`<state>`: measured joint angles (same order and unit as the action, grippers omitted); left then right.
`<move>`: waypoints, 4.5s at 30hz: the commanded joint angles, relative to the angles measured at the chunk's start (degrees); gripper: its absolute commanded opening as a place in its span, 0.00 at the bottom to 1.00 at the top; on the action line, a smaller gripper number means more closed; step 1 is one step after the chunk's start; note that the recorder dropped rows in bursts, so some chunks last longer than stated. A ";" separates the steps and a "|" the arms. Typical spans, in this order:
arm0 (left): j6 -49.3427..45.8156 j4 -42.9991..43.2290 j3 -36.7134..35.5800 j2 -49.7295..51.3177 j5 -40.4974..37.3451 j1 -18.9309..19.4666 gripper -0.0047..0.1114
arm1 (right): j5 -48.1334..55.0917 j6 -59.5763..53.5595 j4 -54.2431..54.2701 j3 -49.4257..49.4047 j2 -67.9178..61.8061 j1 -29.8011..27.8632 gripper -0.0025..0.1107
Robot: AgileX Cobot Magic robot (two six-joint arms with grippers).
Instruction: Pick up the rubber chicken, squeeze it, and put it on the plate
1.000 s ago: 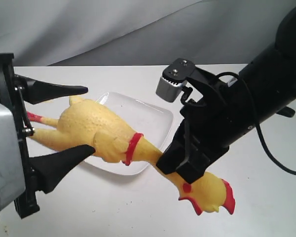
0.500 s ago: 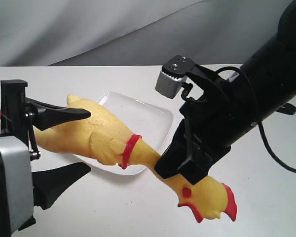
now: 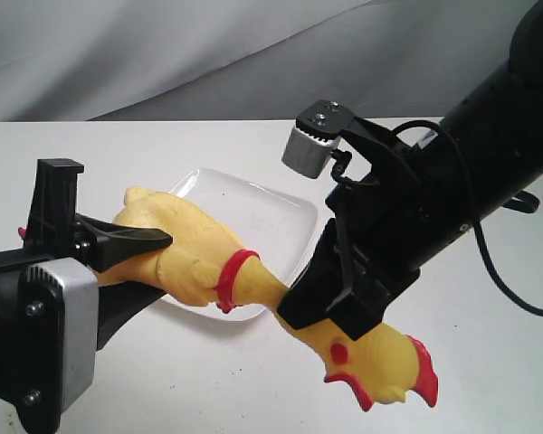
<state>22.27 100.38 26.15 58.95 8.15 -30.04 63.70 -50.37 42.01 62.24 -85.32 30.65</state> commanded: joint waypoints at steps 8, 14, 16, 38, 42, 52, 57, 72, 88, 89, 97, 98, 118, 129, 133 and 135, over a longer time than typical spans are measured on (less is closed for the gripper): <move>-0.01 -0.43 0.16 -0.14 -1.01 -0.24 0.14 | 0.37 -2.13 4.64 0.54 0.33 0.26 0.02; 1.55 -0.76 0.16 -0.14 -3.54 -0.24 0.04 | 0.35 -2.13 4.64 0.54 0.33 0.26 0.02; 1.42 -0.75 0.16 -0.14 -5.09 -0.24 0.04 | 0.35 -2.18 4.43 0.54 0.33 0.26 0.02; 0.03 -6.55 0.16 -0.14 -5.17 -0.24 0.47 | 0.11 -2.27 4.44 0.54 0.33 0.26 0.02; -0.31 -6.20 0.16 -0.14 -5.17 -0.24 0.04 | -0.18 -2.27 4.01 0.54 0.33 0.26 0.02; -0.31 -5.68 0.16 -0.14 -4.49 -0.24 0.04 | -0.29 -2.27 4.02 0.54 0.33 0.26 0.02; -0.41 -4.02 0.16 -0.14 -3.63 -0.24 0.11 | -0.29 -2.27 4.02 0.54 0.33 0.26 0.02; 0.20 -8.62 0.16 -5.63 -2.95 -0.24 0.76 | -1.49 -2.27 4.02 0.54 0.33 0.26 0.02; -1.43 -8.27 0.16 0.37 -3.67 -0.24 0.21 | -0.96 -2.27 4.55 0.54 0.33 0.26 0.02; -1.43 -8.27 0.16 0.04 -3.82 -0.24 0.10 | -0.96 -2.27 4.55 0.54 0.33 0.26 0.02; -1.70 -8.06 0.16 -0.31 -3.59 -0.24 0.04 | -0.96 -2.27 4.42 0.54 0.33 0.26 0.02; -1.70 -8.06 0.16 -0.31 -3.59 -0.24 0.04 | -0.96 -2.27 4.42 0.54 0.33 0.26 0.02; -2.63 -11.91 0.16 -0.31 -6.61 -0.24 0.32 | -1.07 -2.27 4.42 0.54 0.33 0.26 0.02; -2.35 -10.84 0.16 -0.31 -3.77 -0.24 0.05 | -1.57 -2.27 4.42 0.54 0.33 0.26 0.02; -2.22 -10.84 0.16 -0.31 2.76 -0.24 0.05 | -1.83 -2.14 4.42 0.54 0.33 0.26 0.02; -2.22 -10.84 0.16 -0.31 1.70 -0.24 0.05 | -1.83 -2.14 4.42 0.54 0.33 0.26 0.02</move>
<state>19.51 89.74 26.15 58.95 5.58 -29.97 63.97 -52.10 43.45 62.25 -85.32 30.79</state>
